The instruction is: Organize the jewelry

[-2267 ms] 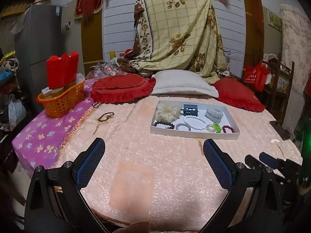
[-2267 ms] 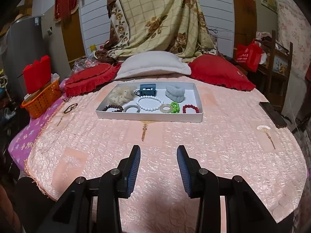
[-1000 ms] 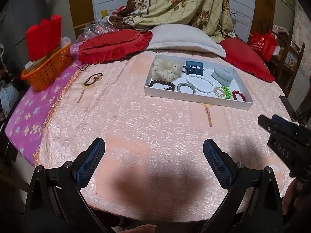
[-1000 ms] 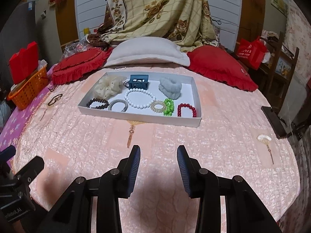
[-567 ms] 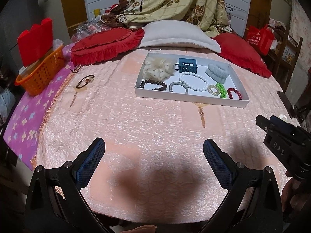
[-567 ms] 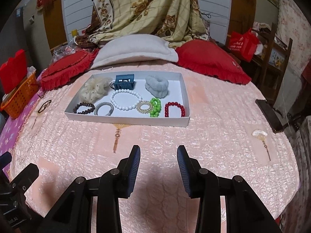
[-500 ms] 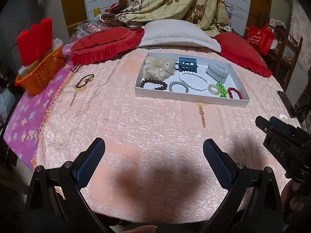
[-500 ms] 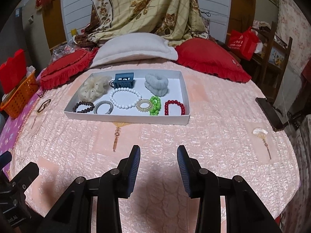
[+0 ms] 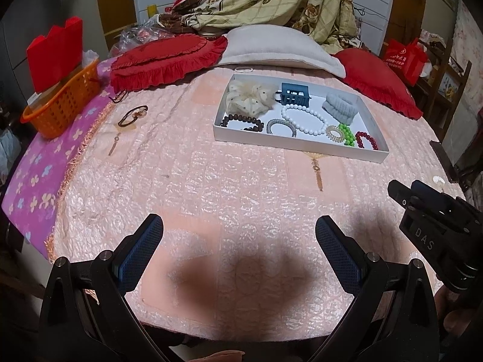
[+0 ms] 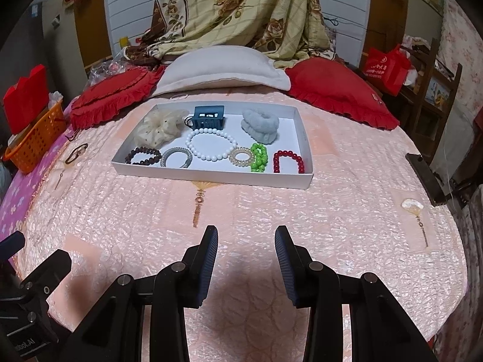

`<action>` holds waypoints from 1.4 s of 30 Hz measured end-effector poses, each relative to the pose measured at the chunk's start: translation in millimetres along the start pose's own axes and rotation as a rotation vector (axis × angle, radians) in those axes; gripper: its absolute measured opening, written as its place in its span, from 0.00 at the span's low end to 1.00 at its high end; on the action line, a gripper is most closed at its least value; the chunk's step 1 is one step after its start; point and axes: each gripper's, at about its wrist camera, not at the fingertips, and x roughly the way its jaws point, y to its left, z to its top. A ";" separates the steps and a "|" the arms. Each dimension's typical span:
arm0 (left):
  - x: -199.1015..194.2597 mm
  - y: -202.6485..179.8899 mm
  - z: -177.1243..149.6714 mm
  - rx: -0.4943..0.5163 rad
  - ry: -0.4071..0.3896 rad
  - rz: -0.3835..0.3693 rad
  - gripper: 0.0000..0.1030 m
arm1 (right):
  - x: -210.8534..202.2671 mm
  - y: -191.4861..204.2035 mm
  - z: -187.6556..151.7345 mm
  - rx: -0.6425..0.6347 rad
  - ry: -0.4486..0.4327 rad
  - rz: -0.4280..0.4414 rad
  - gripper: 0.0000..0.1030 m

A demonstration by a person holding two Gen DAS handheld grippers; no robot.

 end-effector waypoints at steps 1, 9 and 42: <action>0.0 0.0 0.0 0.000 0.000 0.000 0.98 | 0.2 0.6 0.5 -0.001 0.001 0.000 0.36; 3.1 7.4 -1.5 -0.022 0.007 0.015 0.98 | -0.1 2.9 0.9 -0.001 -0.003 -0.003 0.36; 33.2 -6.0 34.4 0.059 0.011 0.058 0.98 | 24.3 -1.8 27.7 -0.004 -0.036 0.029 0.36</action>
